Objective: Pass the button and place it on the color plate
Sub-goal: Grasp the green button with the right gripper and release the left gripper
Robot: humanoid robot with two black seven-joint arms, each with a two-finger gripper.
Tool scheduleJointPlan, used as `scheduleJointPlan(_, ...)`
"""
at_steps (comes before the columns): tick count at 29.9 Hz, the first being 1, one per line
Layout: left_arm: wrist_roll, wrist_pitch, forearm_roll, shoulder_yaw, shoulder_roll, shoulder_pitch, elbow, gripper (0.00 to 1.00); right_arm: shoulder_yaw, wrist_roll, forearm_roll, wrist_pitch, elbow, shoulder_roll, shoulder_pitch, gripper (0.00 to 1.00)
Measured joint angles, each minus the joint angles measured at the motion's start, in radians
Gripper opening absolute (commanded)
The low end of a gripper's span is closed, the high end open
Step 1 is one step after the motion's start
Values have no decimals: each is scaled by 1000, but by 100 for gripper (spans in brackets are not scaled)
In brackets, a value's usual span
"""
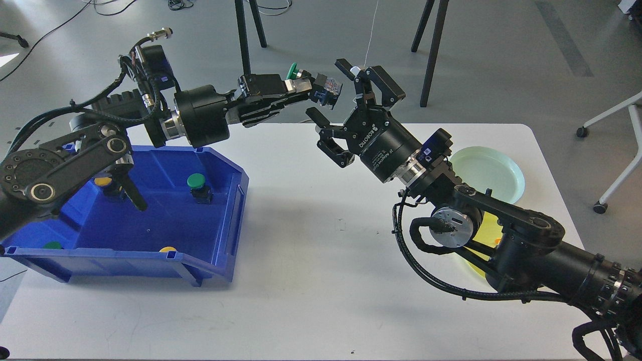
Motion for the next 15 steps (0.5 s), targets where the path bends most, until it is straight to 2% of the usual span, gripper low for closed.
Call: scheduleJointPlan(15,0,0,-1,-1,0,0,14,13,-2,0,-9,-4,-1,8,-3,69)
